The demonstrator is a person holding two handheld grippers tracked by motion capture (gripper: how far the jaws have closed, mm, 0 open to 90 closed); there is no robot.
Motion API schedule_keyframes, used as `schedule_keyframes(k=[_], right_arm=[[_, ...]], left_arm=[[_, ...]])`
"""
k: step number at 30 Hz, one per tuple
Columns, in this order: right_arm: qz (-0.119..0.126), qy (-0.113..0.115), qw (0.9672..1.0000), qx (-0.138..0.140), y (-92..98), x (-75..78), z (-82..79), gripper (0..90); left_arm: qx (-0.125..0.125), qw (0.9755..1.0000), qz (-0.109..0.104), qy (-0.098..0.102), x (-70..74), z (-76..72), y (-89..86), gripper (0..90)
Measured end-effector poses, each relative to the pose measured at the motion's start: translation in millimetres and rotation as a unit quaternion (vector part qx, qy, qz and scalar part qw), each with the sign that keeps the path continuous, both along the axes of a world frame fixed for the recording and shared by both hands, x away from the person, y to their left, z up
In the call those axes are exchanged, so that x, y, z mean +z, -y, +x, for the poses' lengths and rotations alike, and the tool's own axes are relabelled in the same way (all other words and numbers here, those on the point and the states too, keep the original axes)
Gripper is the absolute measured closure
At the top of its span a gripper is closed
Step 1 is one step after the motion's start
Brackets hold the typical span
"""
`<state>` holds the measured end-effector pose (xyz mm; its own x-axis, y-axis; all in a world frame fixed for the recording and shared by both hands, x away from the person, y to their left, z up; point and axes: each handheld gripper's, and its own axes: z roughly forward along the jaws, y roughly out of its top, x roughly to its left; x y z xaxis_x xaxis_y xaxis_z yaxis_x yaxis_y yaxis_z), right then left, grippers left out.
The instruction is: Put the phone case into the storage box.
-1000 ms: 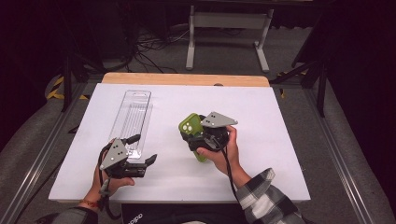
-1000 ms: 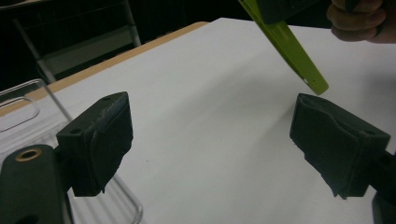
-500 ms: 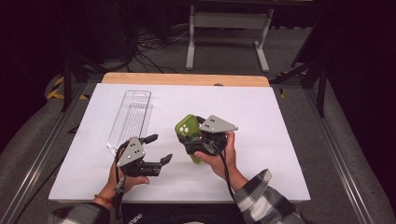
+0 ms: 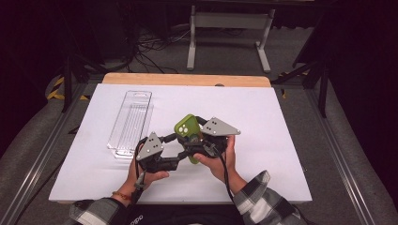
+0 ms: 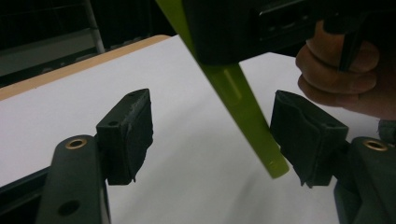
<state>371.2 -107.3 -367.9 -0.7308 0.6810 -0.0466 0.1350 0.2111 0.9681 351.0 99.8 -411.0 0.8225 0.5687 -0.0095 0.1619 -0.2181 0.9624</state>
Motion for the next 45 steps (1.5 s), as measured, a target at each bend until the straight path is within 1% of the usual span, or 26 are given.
schedule_keyframes(k=[3,4,6,7,8,9,13,15,16,17,18,20,21,23,24,25,27,28,29,33,34,36,40,41,43,45], right_arm=[[0.006,0.002,1.0,0.002,-1.1,-2.5,-2.6,16.4],[0.005,0.003,1.0,0.004,-1.5,-2.7,-3.5,16.4],[0.005,0.015,0.9999,0.005,-2.6,-3.7,-6.1,16.4],[0.008,0.017,0.9998,0.006,-3.0,-4.1,-6.7,16.4],[0.012,0.02,0.9997,0.006,-3.5,-4.5,-8.3,16.4],[0.012,0.022,0.9997,0.006,-3.5,-4.7,-9.0,16.4],[0.019,0.028,0.9994,0.001,-3.1,-4.7,-11.7,16.4],[0.023,0.03,0.9993,-0.001,-2.8,-4.4,-12.8,16.3],[0.025,0.029,0.9993,-0.001,-2.9,-4.9,-13.5,16.3],[0.024,0.031,0.9992,-0.003,-3.1,-5.7,-13.6,16.3],[0.024,0.031,0.9992,-0.003,-3.1,-5.7,-13.6,16.3],[0.027,0.023,0.9994,0.0,-4.0,-6.4,-13.7,16.3],[0.029,0.023,0.9993,-0.001,-3.1,-5.9,-13.5,16.2],[0.031,0.02,0.9993,0.001,-2.6,-5.9,-14.1,16.2],[0.028,0.024,0.9993,0.0,-2.8,-6.2,-14.4,16.2],[0.028,0.022,0.9994,-0.004,-3.5,-6.2,-15.4,16.2],[0.027,0.02,0.9994,-0.003,-3.3,-5.6,-14.2,16.1],[0.03,0.017,0.9994,-0.002,-2.9,-5.9,-13.7,16.0],[0.033,0.013,0.9994,-0.002,-2.6,-6.7,-13.7,15.9],[0.025,0.008,0.9996,0.003,-2.0,-4.4,-12.2,15.7],[0.022,0.014,0.9997,0.004,-0.5,-2.4,-13.4,15.7],[0.025,0.018,0.9995,0.005,0.7,-1.3,-14.2,16.5],[0.023,0.036,0.999,0.009,6.3,4.7,-18.0,16.4],[0.023,0.037,0.999,0.012,7.7,5.8,-18.6,16.3],[0.013,0.046,0.9988,0.013,11.4,7.2,-20.4,16.1],[0.007,0.047,0.9988,0.014,15.4,7.8,-21.0,16.1]], left_arm=[[0.0,1.0,0.001,0.0,1.0,1.0,3.2,40.8],[0.002,1.0,-0.005,0.005,2.4,1.7,2.9,42.5],[-0.001,0.9999,-0.016,0.0,4.8,2.6,1.5,47.4],[0.001,0.9996,-0.026,-0.004,6.4,3.5,0.5,47.9],[-0.001,0.9996,-0.026,-0.007,7.6,4.0,-0.5,49.9],[-0.006,0.9994,-0.032,-0.01,8.2,4.3,-0.8,52.0],[-0.016,0.9993,-0.034,-0.01,9.6,3.9,-0.2,62.6],[-0.012,0.9994,-0.033,-0.005,8.9,3.7,-0.2,65.3],[-0.011,0.9996,-0.027,-0.006,8.3,3.3,-0.2,67.0],[-0.011,0.9996,-0.027,-0.006,8.3,3.3,-0.2,69.7],[-0.005,0.9997,-0.025,-0.001,7.2,3.6,0.8,69.7],[0.007,0.9997,-0.022,0.0,7.6,3.6,0.4,74.7],[0.01,0.9996,-0.025,0.002,7.5,3.5,0.1,76.4],[0.006,0.9998,-0.019,0.001,7.7,2.9,-0.5,76.8],[0.007,0.9997,-0.021,0.001,7.3,3.5,0.1,76.9],[0.007,0.9997,-0.021,0.001,7.3,4.0,0.1,76.9],[0.007,0.9999,-0.012,0.004,7.9,4.0,-0.6,77.0],[0.01,0.9999,-0.012,0.006,7.5,3.8,0.0,77.0],[0.008,0.9999,-0.012,0.002,7.2,3.9,0.3,77.0],[0.005,0.9999,-0.009,0.005,8.0,4.4,-0.7,77.1],[0.008,0.9999,-0.009,0.01,8.6,4.4,-1.1,77.1],[0.008,0.9999,-0.006,0.006,9.6,4.7,-2.6,77.3],[0.011,0.9998,-0.014,0.007,10.7,7.2,-7.5,77.3],[0.009,0.9999,-0.009,0.006,11.6,7.3,-8.9,77.4],[0.012,0.9998,-0.003,0.014,12.6,6.9,-11.0,77.3],[0.01,0.9998,-0.001,0.014,13.8,7.4,-13.5,77.4]])
